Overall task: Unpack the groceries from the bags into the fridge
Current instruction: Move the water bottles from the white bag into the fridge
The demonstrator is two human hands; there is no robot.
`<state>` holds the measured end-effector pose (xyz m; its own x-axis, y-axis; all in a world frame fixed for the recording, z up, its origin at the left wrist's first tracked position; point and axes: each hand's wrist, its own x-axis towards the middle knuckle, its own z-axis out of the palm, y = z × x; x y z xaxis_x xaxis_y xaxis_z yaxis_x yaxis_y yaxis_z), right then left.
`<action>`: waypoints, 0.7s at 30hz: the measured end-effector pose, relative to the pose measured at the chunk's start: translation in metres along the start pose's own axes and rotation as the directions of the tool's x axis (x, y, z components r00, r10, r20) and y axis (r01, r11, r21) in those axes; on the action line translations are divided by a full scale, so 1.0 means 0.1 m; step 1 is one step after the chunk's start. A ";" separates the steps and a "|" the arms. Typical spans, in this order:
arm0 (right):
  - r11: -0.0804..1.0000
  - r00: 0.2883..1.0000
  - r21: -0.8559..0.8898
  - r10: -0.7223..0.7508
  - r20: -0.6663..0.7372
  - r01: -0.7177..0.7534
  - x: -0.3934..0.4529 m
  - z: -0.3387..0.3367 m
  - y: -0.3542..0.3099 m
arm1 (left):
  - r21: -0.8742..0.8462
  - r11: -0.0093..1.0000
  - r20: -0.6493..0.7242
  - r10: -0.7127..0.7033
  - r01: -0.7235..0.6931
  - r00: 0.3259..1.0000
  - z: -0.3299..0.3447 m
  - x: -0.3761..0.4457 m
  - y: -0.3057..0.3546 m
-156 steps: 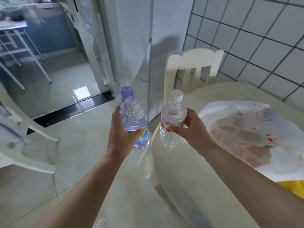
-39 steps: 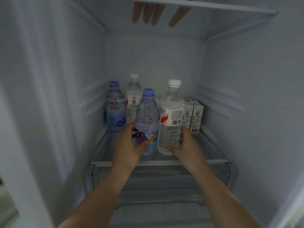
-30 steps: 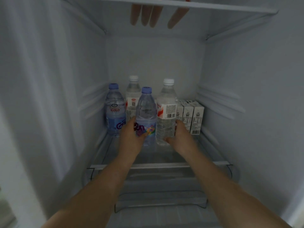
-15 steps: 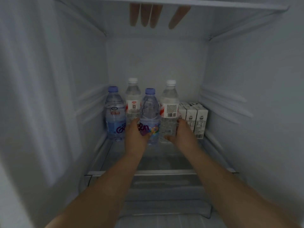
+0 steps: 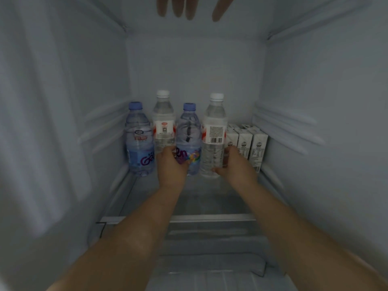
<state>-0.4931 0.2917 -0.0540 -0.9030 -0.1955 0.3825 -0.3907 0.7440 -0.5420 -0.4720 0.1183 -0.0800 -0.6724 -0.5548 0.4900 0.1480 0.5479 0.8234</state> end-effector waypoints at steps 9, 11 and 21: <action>1.000 1.000 0.012 -0.001 0.024 0.000 0.00 -0.04 0.02 | -0.038 0.996 0.099 -0.077 0.082 0.992 -0.11 -0.13 0.09; 0.998 0.999 0.067 0.011 0.035 -0.014 -0.04 -0.07 0.02 | -0.054 0.994 0.146 -0.091 0.099 0.985 -0.19 -0.20 0.14; 0.988 0.993 0.131 -0.095 0.068 0.086 -0.75 -0.20 -0.15 | -0.243 0.966 0.335 0.003 0.083 0.942 -0.95 -1.02 0.51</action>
<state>-0.4159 0.3085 -0.0600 -0.8718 -0.3085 0.3804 -0.4866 0.6346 -0.6005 -0.3272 0.1428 -0.0610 -0.8761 -0.3111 0.3685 0.2636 0.3310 0.9061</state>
